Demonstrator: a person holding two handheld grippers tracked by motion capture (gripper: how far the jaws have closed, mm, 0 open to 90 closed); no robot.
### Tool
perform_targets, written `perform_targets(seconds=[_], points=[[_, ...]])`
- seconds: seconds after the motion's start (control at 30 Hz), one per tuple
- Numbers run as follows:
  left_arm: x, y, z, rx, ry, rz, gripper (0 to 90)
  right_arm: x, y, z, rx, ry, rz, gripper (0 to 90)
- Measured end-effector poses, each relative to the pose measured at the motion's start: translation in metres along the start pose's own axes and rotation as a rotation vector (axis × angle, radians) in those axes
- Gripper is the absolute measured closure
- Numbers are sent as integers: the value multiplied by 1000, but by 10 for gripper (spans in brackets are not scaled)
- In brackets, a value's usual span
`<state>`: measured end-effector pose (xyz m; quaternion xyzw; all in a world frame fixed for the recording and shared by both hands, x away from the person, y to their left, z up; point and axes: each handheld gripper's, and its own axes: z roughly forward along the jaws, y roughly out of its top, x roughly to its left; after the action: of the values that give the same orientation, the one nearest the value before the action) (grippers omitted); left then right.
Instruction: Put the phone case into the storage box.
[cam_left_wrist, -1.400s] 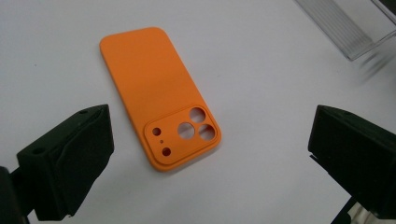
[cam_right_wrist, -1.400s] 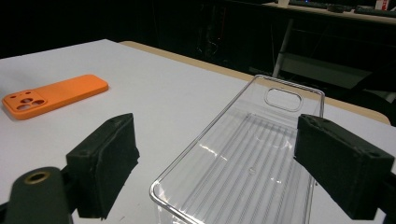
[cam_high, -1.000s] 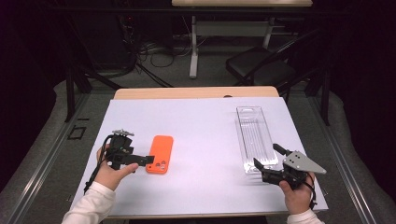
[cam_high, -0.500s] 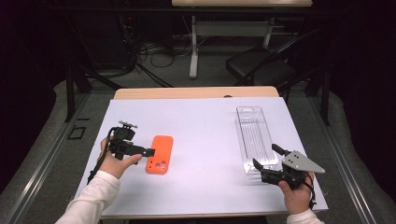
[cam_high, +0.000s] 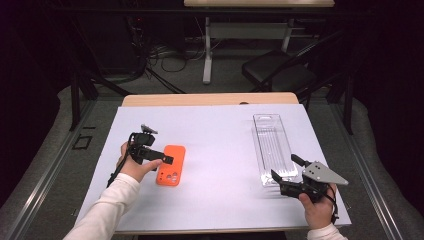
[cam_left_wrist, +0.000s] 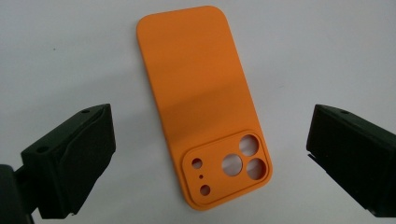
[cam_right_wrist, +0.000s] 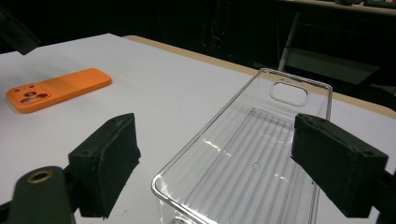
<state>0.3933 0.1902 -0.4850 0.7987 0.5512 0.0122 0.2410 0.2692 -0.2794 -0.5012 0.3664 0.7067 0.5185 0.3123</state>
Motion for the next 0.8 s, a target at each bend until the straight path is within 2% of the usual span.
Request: perform_targets(seconds=[0.17,0.8], points=[[-3,5,7,8,-8,1,13,0,0,0,6,2,4,141],[-8,15,31,54,8,-4,13,-1,-1,0,9,10,2,142]])
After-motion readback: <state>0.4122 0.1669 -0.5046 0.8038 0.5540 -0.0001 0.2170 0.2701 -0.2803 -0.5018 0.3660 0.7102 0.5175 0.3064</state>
